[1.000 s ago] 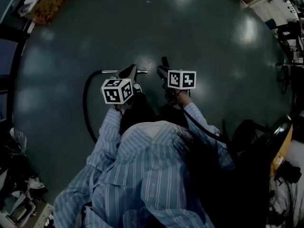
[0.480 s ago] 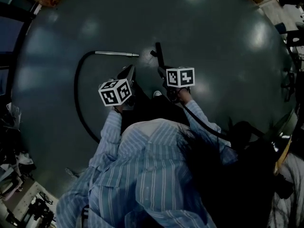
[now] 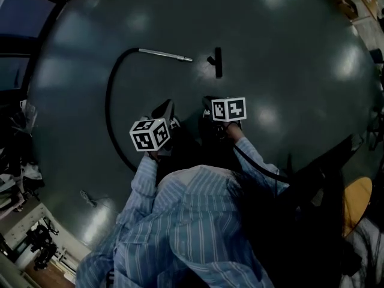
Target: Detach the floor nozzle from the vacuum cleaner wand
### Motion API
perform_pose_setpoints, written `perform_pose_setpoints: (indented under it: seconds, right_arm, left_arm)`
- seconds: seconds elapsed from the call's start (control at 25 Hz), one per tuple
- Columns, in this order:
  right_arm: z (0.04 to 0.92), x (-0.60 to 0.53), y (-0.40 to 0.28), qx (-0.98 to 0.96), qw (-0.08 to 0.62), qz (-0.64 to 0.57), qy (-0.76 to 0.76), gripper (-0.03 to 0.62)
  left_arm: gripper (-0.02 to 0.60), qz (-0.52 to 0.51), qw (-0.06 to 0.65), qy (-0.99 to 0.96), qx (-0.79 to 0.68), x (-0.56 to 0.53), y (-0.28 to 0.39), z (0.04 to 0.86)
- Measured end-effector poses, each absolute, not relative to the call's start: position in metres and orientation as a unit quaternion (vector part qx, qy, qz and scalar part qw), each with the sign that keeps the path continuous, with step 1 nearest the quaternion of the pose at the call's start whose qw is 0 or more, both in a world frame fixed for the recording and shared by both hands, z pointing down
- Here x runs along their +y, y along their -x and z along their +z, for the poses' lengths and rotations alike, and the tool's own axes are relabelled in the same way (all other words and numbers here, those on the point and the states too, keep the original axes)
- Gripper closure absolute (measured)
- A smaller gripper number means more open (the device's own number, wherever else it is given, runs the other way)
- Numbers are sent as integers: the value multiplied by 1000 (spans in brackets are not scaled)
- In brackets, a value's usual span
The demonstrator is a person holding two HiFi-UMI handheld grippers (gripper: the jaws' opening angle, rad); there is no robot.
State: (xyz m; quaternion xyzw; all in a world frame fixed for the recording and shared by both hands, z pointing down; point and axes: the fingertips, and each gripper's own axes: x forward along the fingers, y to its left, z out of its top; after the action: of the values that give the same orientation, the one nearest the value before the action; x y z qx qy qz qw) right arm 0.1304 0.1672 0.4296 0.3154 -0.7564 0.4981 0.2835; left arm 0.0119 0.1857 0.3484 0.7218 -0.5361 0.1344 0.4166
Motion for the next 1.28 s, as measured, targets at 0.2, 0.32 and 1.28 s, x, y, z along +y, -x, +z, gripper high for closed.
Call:
perform_pose_setpoints:
  seconds: [0.2, 0.32, 1.28]
  right_arm:
    - [438, 209, -118, -768, 293, 487, -296, 548]
    - [429, 234, -131, -773, 282, 480, -304, 548]
    - [381, 491, -76, -784, 250, 458, -335, 548]
  left_arm:
    - [575, 123, 410, -717, -550, 236, -9, 348]
    - [575, 116, 398, -726, -549, 270, -28, 339]
    - [575, 36, 373, -746, -550, 521, 52, 317]
